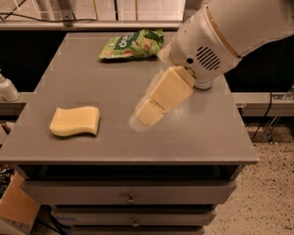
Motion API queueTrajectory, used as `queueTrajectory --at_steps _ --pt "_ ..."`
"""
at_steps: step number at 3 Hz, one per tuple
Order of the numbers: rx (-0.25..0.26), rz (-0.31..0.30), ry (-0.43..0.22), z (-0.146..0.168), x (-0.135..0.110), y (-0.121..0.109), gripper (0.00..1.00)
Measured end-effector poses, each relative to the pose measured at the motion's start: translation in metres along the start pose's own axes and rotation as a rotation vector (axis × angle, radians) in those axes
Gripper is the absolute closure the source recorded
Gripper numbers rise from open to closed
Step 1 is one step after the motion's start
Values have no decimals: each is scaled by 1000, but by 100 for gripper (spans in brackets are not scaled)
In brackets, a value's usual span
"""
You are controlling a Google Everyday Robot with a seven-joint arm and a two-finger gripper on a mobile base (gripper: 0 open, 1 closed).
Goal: Pick sponge
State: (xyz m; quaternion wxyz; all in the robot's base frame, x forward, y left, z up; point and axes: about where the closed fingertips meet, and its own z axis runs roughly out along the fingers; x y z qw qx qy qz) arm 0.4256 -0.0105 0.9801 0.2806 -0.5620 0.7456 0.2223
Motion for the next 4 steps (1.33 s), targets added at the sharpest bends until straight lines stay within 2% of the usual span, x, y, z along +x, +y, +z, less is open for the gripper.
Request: queueTrajectory --at_steps 1,3,4 --pt "13 -3 -29 13 -1 0 0" --pt "68 -69 -152 103 -4 -12 0" --pt "115 -93 -216 142 -21 -30 0"
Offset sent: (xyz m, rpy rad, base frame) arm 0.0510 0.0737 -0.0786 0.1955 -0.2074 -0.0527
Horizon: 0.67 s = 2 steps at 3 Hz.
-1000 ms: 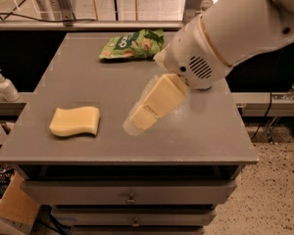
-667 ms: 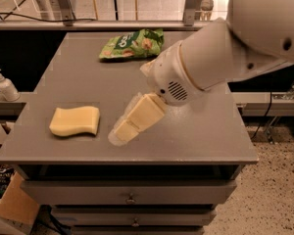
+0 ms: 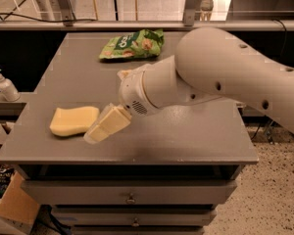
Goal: Pick sponge
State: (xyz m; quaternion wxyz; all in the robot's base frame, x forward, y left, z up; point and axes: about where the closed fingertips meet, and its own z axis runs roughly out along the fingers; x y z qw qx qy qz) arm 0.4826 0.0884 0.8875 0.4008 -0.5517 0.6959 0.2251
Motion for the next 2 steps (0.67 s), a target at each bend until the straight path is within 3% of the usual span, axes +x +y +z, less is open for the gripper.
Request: queueTrajectory --at_steps 2 --pt "47 12 -31 65 -1 -16 0"
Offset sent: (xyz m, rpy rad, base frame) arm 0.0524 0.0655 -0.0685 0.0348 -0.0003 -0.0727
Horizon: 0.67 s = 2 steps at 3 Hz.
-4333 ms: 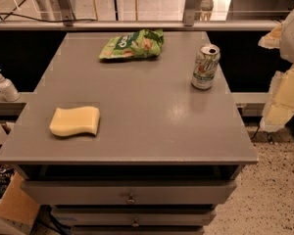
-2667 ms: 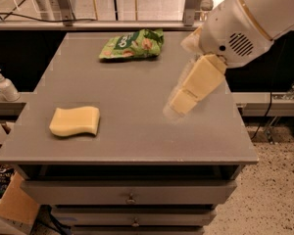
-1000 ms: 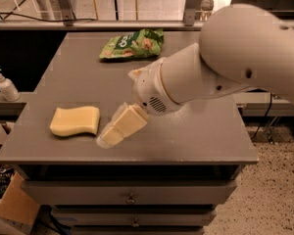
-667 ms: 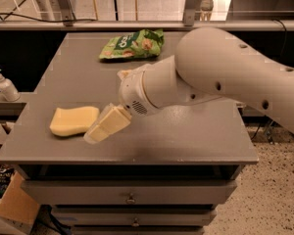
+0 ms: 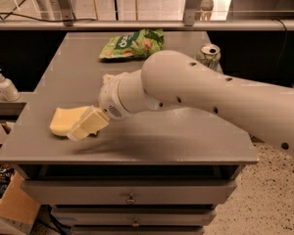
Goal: Pick sponge
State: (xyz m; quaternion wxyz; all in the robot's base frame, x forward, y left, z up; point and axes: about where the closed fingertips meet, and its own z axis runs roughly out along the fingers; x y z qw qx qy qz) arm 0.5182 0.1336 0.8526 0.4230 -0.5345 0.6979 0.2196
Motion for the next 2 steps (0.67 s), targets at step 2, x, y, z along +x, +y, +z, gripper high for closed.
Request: queueTrajectory --at_steps 2 --pt "-6 36 3 27 12 9 18"
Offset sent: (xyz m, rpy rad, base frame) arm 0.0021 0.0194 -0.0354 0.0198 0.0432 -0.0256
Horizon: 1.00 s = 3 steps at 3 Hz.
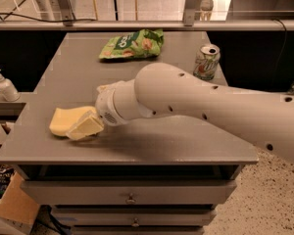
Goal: Pick sponge
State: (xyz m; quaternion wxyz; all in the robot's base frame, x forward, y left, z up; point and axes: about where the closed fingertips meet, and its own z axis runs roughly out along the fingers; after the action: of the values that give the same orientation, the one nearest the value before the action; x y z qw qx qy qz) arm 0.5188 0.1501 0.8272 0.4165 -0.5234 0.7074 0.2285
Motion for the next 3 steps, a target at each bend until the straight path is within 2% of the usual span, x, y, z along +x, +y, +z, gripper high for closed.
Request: queueTrajectory --at_steps 2,3 --pt "24 15 16 -21 0 5 64" --pt "42 22 15 -39 -8 8 87"
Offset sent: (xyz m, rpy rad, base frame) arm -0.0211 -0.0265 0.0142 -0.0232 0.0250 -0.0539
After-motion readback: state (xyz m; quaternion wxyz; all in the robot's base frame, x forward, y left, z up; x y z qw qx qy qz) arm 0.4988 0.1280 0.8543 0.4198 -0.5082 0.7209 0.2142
